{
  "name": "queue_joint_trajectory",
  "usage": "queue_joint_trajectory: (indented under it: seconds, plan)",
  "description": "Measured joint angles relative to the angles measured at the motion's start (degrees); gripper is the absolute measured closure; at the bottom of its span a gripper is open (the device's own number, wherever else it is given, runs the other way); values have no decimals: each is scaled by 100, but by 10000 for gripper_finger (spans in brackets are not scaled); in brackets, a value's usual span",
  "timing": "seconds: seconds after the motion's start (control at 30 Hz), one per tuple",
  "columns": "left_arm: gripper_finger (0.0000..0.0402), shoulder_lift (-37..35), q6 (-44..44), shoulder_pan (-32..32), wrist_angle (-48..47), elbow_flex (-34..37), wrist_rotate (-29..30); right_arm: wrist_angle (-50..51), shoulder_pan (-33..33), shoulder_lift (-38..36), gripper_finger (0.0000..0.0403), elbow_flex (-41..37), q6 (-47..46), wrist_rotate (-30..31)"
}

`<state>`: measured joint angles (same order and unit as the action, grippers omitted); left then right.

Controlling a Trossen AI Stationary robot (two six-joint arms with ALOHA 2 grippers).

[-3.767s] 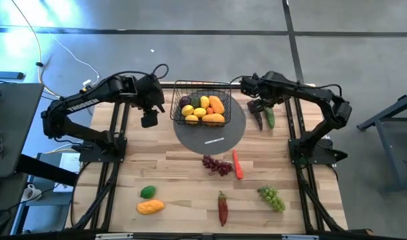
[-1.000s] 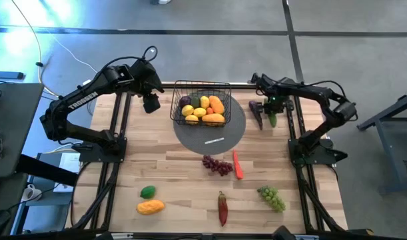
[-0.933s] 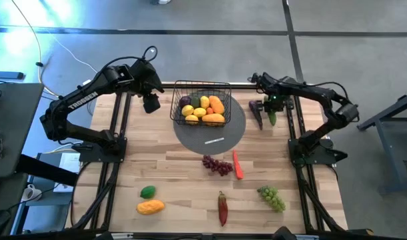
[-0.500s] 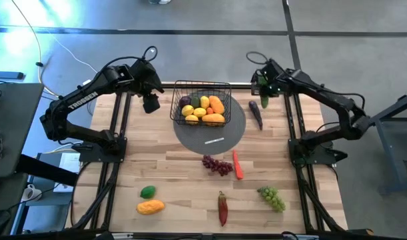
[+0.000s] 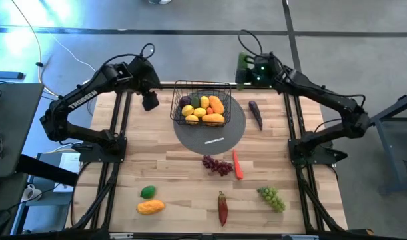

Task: Build produce basket
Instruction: Put the green cucumber into the black wire basket

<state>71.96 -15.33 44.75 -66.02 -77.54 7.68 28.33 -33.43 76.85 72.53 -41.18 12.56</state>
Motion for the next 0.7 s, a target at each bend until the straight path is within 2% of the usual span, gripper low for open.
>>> queue_joint_trajectory:
  seconds: [0.43,0.7]
  plan:
    - [183,3,13,179,0,0,-8,-534,815,845,315,0,-40,145]
    - [183,3,13,179,-2,0,-139,-935,1103,1593,308,-2,83,-87]
